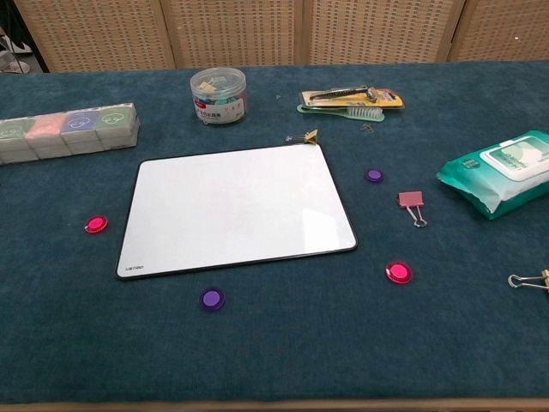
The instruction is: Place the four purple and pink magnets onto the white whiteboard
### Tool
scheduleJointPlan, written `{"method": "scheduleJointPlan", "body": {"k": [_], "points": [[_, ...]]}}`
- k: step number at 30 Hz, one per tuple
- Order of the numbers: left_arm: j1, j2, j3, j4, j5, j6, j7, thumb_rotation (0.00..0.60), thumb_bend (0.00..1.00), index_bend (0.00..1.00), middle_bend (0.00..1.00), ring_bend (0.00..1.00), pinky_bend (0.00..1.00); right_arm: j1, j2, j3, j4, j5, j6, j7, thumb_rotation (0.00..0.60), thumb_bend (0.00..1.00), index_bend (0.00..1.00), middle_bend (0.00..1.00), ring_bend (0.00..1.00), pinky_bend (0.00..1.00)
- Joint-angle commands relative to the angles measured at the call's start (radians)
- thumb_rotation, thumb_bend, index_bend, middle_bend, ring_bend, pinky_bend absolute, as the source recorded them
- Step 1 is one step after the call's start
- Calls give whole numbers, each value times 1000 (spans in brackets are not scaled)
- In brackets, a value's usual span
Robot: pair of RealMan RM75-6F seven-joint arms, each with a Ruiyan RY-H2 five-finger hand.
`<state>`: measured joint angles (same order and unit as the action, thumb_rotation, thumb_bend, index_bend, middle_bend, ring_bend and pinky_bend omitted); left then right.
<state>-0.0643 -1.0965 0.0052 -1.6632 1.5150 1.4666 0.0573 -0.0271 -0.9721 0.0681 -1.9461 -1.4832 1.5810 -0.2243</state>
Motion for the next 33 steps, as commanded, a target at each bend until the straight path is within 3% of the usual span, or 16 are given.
{"method": "scheduleJointPlan", "body": {"k": [1,11,16,24,28,33], "points": [[1,-2,-1,2,1,4,3,600,0,0,0,0,0,0,-1,-1,1,0,-2,-2,600,0,0,0,0,0],[14,-9,-4,3,17,41,16,600,0,0,0,0,0,22,-23,-6,14,-13,-35,-14,600,0,0,0,0,0],[17,-3,-8,-4,18,51,10,600,0,0,0,0,0,100,-56,28,10,-2,-124,-65,600,0,4,0,0,0],[15,-1,-12,-7,7,42,11,600,0,0,0,0,0,274,-111,122,-27,151,-330,-132,600,0,180,0,0,0],[12,1,-16,-9,-1,36,6,600,0,0,0,0,0,394,-180,180,-15,288,-434,-228,600,0,295,0,0,0],[10,2,-14,-7,-1,28,3,600,0,0,0,0,0,501,-261,220,20,440,-482,-327,600,0,328,0,0,0]]}}
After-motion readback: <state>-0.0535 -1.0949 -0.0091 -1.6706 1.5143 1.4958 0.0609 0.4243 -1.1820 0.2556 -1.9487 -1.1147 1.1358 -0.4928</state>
